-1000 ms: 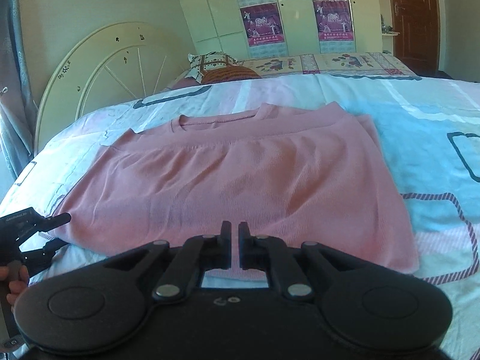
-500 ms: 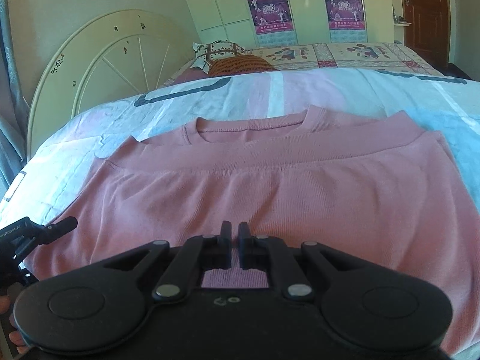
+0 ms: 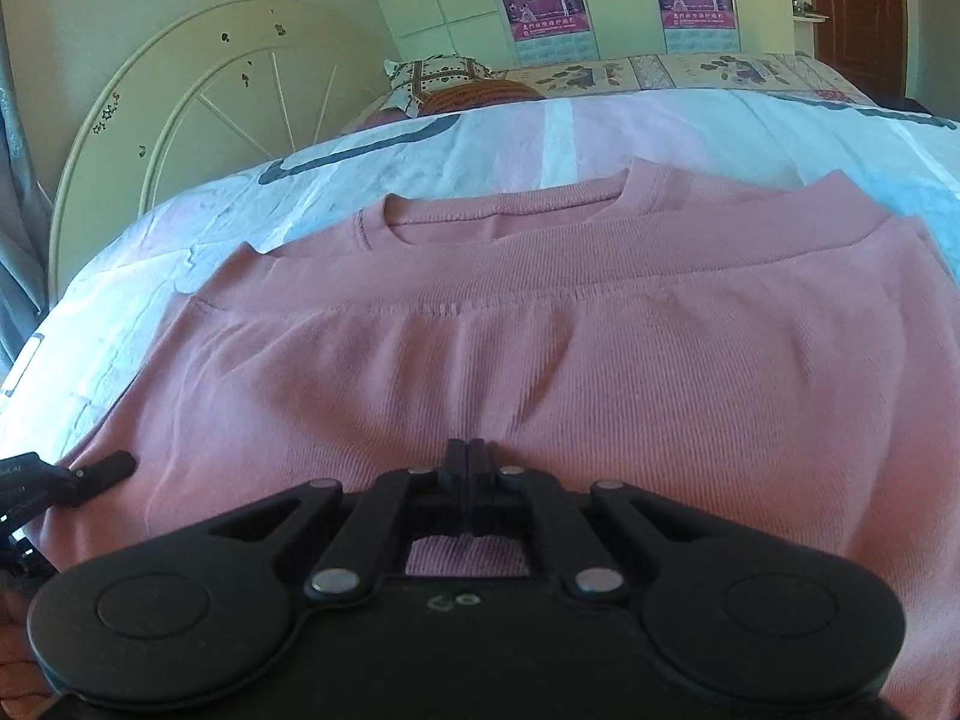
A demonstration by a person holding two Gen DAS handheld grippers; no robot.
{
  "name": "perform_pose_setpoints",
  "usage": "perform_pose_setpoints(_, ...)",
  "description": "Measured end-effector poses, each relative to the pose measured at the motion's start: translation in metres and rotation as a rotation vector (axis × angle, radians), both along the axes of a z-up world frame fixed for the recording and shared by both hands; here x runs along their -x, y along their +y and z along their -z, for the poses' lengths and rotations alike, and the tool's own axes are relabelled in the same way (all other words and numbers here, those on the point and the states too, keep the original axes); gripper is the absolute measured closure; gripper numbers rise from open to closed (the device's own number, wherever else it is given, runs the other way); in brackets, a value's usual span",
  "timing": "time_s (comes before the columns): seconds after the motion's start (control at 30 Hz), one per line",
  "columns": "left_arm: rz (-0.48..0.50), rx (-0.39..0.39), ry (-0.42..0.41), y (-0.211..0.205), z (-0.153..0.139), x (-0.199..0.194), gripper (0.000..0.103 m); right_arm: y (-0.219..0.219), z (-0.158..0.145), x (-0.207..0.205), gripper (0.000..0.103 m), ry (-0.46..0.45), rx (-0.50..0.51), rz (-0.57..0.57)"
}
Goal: Fold small clothes
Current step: 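Grasp a side edge with the left tool and fold it across the body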
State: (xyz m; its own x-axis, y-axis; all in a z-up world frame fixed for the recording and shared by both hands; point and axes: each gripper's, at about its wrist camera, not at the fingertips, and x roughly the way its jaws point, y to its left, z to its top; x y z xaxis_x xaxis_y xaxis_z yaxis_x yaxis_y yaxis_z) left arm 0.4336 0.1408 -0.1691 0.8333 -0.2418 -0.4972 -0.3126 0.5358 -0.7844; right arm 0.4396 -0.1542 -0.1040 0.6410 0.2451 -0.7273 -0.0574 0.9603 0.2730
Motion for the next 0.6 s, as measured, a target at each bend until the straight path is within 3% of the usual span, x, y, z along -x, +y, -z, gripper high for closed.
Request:
perform_pose_setpoints(0.13, 0.04, -0.054, -0.138, -0.029, -0.041, 0.002, 0.095, -0.012, 0.0, -0.001, 0.103, 0.002, -0.052, -0.034)
perform_pose_setpoints(0.33, 0.245, -0.167, -0.263, -0.125, -0.113, -0.017, 0.095, -0.083, -0.024, 0.023, 0.099, -0.085, -0.17, 0.051)
perform_pose_setpoints(0.5, 0.469, -0.243, -0.293, -0.233, -0.138, -0.026, 0.095, -0.176, -0.042, 0.05, 0.097, -0.154, -0.209, 0.188)
perform_pose_setpoints(0.6, 0.586, -0.291, -0.213, -0.298, -0.115, -0.032, 0.094, -0.225, -0.04, 0.063, 0.091, -0.141, -0.249, 0.261)
